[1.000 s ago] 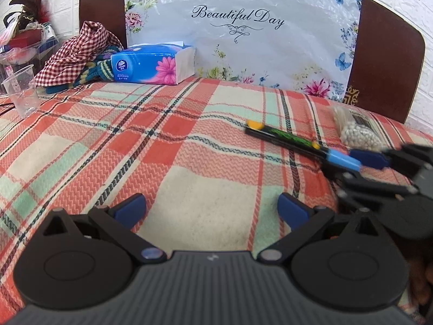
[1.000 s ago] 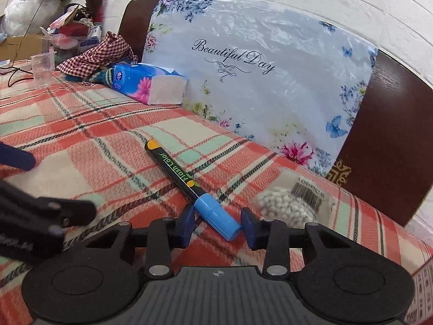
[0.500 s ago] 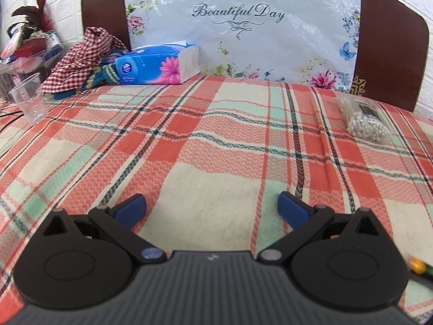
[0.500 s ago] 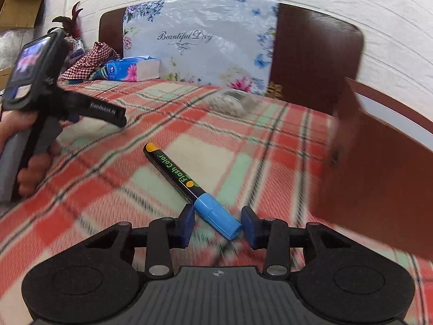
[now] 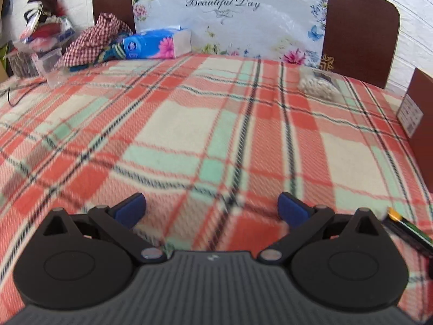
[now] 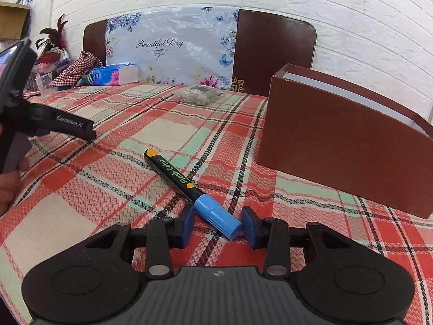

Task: Organize objects
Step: 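Hold the black marker in the right gripper while the left gripper grasps it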

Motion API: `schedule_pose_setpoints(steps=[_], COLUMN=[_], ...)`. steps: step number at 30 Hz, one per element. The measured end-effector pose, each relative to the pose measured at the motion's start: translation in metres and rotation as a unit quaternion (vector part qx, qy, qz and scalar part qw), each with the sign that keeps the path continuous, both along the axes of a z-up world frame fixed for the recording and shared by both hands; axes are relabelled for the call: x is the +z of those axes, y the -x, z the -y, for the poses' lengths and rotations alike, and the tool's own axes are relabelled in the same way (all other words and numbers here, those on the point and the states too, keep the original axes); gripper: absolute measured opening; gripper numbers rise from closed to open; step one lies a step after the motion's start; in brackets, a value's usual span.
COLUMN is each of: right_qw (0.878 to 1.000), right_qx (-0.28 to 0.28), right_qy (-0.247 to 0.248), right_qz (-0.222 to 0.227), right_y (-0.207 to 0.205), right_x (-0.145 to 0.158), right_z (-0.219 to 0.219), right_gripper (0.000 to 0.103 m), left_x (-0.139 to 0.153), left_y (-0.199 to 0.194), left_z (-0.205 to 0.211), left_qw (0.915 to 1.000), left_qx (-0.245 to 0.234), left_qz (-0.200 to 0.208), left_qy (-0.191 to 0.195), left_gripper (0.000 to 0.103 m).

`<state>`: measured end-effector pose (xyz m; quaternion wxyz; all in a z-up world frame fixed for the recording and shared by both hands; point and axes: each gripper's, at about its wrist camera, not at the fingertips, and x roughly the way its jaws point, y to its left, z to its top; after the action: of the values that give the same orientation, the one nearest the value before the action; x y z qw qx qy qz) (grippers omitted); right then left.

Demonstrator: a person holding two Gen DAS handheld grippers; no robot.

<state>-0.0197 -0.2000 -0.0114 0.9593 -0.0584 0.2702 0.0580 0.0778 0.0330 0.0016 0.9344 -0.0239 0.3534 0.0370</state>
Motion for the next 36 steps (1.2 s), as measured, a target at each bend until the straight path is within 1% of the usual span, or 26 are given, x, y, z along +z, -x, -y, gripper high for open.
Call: schedule_pose_setpoints(steps=[2,3,4,5,6,7,9,11,13,14,15,16,17,18,19,20,21,22,23,24,29,31,32,33,35,36], right_qw=[1.0,1.0,0.999,0.999,0.998,0.998,0.995,0.991,0.986,0.983,0.98,0.977,0.975,0.973,0.971,0.969,0.968,0.968,0.969,0.97,0.975,0.975,0.976,0.977,0.975,0.974], right_qx=[-0.001,-0.003,-0.004,-0.003,-0.003,-0.003,-0.003,-0.002,-0.002,-0.003,-0.003,-0.002,-0.003,-0.004,-0.003,-0.002,0.0,0.003,0.005,0.007,0.023,0.028,0.029,0.027,0.021,0.02], right_qy=[-0.013,-0.024,-0.036,-0.046,-0.056,-0.068,-0.096,-0.13,-0.166,-0.182,-0.198,-0.211,-0.22,-0.229,-0.24,-0.247,-0.251,-0.251,-0.246,-0.24,-0.22,-0.216,-0.213,-0.21,-0.217,-0.224], right_qz=[-0.004,-0.008,-0.011,-0.013,-0.014,-0.016,-0.018,-0.02,-0.021,-0.022,-0.022,-0.023,-0.022,-0.023,-0.024,-0.026,-0.026,-0.026,-0.025,-0.021,0.016,0.031,0.035,0.036,0.027,0.025], right_y=[0.002,0.003,0.005,0.007,0.008,0.009,0.011,0.013,0.015,0.016,0.016,0.017,0.018,0.019,0.019,0.019,0.02,0.021,0.023,0.025,0.037,0.041,0.041,0.04,0.038,0.037], right_x=[0.001,0.001,0.002,0.002,0.002,0.002,0.002,0.001,0.0,-0.001,-0.002,-0.003,-0.004,-0.004,-0.006,-0.006,-0.006,-0.006,-0.006,-0.005,-0.002,0.001,0.001,0.001,-0.001,-0.002], right_z=[0.004,0.006,0.008,0.011,0.014,0.017,0.023,0.032,0.041,0.045,0.049,0.052,0.056,0.058,0.061,0.064,0.065,0.065,0.063,0.061,0.056,0.054,0.058,0.058,0.059,0.061], right_gripper=[0.039,0.039,0.039,0.039,0.039,0.039,0.039,0.039,0.038,0.038,0.038,0.035,0.033,0.031,0.029,0.028,0.026,0.022,0.021,0.018,0.018,0.018,0.018,0.018,0.018,0.018], left_x=[0.007,0.011,0.015,0.019,0.023,0.024,0.024,0.022,0.022,0.022,0.022,0.021,0.023,0.023,0.025,0.027,0.028,0.03,0.033,0.036,0.051,0.052,0.052,0.051,0.048,0.044], left_y=[0.007,0.01,0.013,0.015,0.015,0.014,0.011,0.009,0.006,0.006,0.004,0.003,0.002,0.001,-0.001,-0.002,-0.003,-0.002,-0.001,0.001,0.02,0.026,0.027,0.028,0.028,0.026], left_z=[0.011,0.017,0.023,0.03,0.038,0.049,0.07,0.09,0.105,0.114,0.122,0.129,0.133,0.135,0.135,0.136,0.139,0.142,0.146,0.153,0.187,0.194,0.193,0.188,0.174,0.168], left_qw=[0.9994,0.9978,0.994,0.9897,0.9849,0.9805,0.975,0.9717,0.9704,0.9708,0.9723,0.9745,0.9759,0.973,0.9696,0.9669,0.9637,0.9599,0.9572,0.9559,0.9511,0.9543,0.9581,0.9615,0.9694,0.9717], left_qx=[-0.012,-0.028,-0.048,-0.065,-0.083,-0.1,-0.122,-0.135,-0.144,-0.148,-0.15,-0.15,-0.151,-0.162,-0.166,-0.169,-0.176,-0.187,-0.198,-0.208,-0.265,-0.267,-0.256,-0.243,-0.21,-0.194], left_qz=[-0.026,-0.04,-0.052,-0.062,-0.073,-0.088,-0.111,-0.121,-0.125,-0.124,-0.123,-0.121,-0.118,-0.119,-0.124,-0.128,-0.131,-0.133,-0.136,-0.135,-0.102,-0.1,-0.103,-0.103,-0.1,-0.107], left_qy=[0.02,0.046,0.083,0.112,0.133,0.145,0.149,0.151,0.149,0.142,0.13,0.114,0.104,0.114,0.13,0.142,0.152,0.16,0.162,0.158,0.121,0.091,0.079,0.075,0.078,0.083], left_gripper=[0.103,0.103,0.103,0.102,0.096,0.095,0.093,0.091,0.085,0.076,0.062,0.055,0.043,0.035,0.033,0.027,0.014,0.005,0.002,0.002,0.002,0.011,0.03,0.054,0.071,0.077])
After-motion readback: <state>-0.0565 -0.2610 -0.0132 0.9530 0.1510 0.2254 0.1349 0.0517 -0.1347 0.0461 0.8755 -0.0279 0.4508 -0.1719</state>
